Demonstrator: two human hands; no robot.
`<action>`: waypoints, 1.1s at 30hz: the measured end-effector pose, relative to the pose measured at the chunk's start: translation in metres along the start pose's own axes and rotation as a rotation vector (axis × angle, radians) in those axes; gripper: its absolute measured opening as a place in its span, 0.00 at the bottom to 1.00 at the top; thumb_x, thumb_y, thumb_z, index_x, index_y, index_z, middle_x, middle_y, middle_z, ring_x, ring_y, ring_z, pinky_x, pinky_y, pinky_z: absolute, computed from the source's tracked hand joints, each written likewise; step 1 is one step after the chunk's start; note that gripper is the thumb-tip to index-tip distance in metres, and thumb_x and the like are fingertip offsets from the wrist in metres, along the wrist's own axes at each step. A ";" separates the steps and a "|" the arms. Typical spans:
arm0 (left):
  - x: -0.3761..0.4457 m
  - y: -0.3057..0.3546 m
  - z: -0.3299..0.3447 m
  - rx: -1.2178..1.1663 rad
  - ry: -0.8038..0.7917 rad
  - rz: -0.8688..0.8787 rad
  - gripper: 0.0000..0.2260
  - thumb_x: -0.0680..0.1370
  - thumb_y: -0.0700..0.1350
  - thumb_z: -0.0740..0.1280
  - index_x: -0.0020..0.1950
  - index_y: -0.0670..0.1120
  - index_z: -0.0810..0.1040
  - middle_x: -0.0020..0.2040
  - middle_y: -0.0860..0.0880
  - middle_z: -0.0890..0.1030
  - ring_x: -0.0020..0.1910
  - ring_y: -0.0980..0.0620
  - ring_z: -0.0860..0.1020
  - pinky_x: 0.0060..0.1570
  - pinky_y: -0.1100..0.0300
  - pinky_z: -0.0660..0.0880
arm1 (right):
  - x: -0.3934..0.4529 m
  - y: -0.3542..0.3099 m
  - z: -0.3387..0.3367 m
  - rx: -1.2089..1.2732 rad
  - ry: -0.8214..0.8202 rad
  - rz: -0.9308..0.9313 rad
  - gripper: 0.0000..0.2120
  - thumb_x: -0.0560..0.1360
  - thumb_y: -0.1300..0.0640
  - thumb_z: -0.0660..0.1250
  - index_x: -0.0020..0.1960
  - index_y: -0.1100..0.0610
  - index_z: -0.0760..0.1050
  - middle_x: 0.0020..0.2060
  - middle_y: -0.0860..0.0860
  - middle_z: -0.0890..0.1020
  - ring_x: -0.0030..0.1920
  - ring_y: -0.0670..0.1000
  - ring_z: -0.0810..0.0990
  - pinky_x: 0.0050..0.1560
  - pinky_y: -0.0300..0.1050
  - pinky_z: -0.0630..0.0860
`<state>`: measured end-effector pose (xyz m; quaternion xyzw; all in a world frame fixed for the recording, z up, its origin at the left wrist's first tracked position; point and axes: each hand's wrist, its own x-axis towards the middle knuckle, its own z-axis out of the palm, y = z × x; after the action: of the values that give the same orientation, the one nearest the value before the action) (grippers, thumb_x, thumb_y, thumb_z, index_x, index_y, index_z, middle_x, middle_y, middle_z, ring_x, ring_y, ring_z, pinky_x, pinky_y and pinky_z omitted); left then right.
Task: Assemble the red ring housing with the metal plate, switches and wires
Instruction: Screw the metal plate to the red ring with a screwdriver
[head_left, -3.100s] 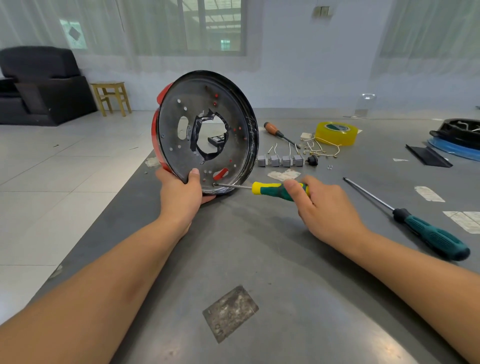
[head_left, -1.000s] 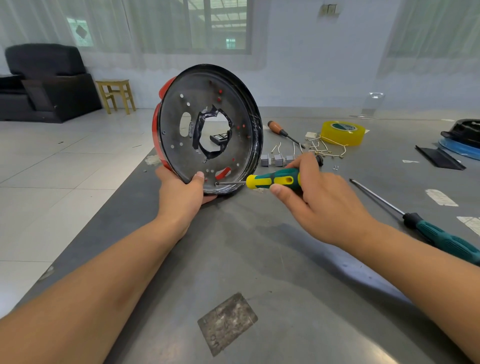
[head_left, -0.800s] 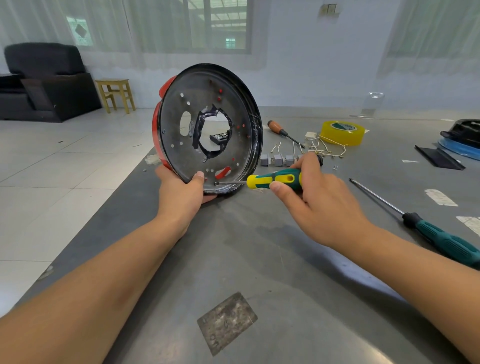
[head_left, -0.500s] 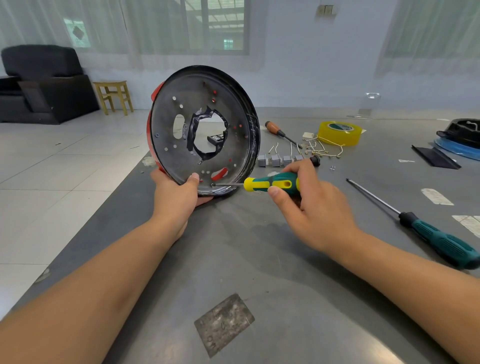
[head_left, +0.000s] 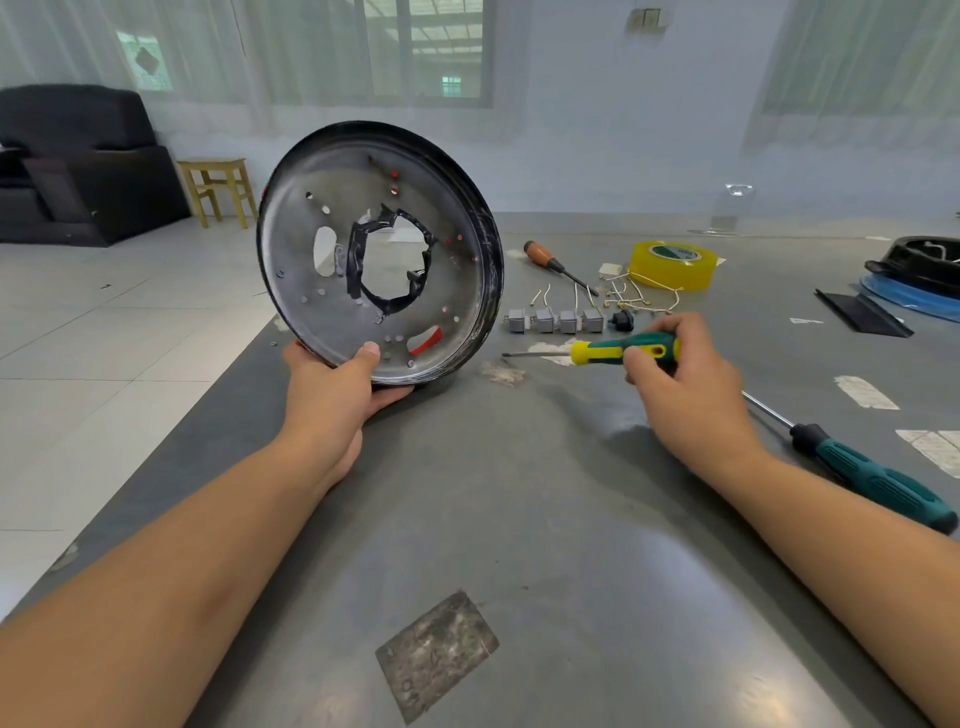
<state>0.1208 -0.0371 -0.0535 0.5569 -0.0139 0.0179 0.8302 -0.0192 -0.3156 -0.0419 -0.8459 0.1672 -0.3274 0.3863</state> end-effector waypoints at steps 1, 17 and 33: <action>0.000 0.001 -0.001 -0.013 -0.026 -0.003 0.20 0.83 0.34 0.67 0.71 0.48 0.66 0.68 0.46 0.78 0.59 0.45 0.84 0.43 0.50 0.86 | 0.000 0.001 0.001 -0.045 -0.040 0.009 0.10 0.76 0.47 0.65 0.55 0.41 0.68 0.42 0.48 0.84 0.42 0.51 0.80 0.41 0.48 0.77; -0.019 0.012 0.003 0.067 -0.182 -0.002 0.32 0.75 0.68 0.67 0.67 0.43 0.79 0.45 0.44 0.86 0.32 0.49 0.82 0.25 0.59 0.74 | -0.013 -0.019 0.004 -0.261 -0.060 -0.255 0.30 0.80 0.35 0.51 0.74 0.52 0.69 0.63 0.46 0.79 0.61 0.50 0.73 0.63 0.51 0.70; -0.059 0.026 0.018 -0.142 -0.362 -0.036 0.31 0.79 0.70 0.59 0.69 0.50 0.81 0.66 0.48 0.84 0.63 0.47 0.84 0.58 0.46 0.84 | -0.031 -0.050 0.017 0.625 -0.081 0.212 0.07 0.71 0.54 0.64 0.43 0.44 0.80 0.37 0.47 0.83 0.34 0.48 0.78 0.32 0.44 0.74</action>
<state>0.0608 -0.0445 -0.0253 0.4911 -0.1545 -0.0984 0.8516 -0.0284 -0.2575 -0.0251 -0.6768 0.1300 -0.2870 0.6654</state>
